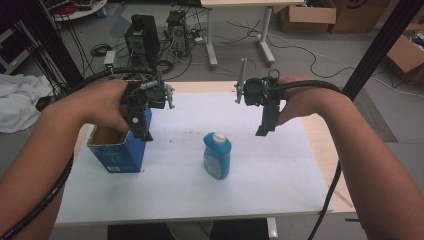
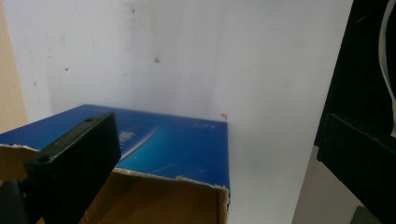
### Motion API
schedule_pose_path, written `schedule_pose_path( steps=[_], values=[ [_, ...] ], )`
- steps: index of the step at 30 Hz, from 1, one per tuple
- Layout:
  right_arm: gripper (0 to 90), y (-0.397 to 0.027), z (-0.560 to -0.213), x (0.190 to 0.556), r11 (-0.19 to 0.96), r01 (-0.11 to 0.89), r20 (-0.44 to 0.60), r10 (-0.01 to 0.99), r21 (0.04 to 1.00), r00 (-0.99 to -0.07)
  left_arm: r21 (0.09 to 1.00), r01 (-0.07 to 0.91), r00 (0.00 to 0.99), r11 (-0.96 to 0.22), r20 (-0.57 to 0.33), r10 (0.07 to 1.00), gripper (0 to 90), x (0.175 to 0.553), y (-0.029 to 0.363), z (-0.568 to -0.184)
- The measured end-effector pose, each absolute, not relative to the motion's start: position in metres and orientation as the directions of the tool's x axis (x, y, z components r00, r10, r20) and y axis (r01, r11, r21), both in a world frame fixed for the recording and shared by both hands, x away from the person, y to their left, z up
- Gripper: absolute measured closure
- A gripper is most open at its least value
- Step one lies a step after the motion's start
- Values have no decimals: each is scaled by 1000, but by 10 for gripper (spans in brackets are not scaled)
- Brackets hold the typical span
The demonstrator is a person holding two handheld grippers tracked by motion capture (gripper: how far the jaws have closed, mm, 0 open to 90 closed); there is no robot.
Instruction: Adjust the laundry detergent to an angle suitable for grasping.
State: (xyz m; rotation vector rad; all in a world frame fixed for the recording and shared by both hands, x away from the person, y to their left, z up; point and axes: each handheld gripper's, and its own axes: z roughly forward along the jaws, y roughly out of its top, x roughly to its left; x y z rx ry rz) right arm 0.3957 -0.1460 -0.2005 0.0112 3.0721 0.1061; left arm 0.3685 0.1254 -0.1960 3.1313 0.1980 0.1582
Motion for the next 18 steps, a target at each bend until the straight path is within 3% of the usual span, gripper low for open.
schedule_pose_path(
  steps=[18],
  values=[
    [0, -148, -204, 397, 997, 12, -76, 17, 73, -997, 2, 132, 986, -991, 103, 131, 2, 364, 122, -197]
  ],
)
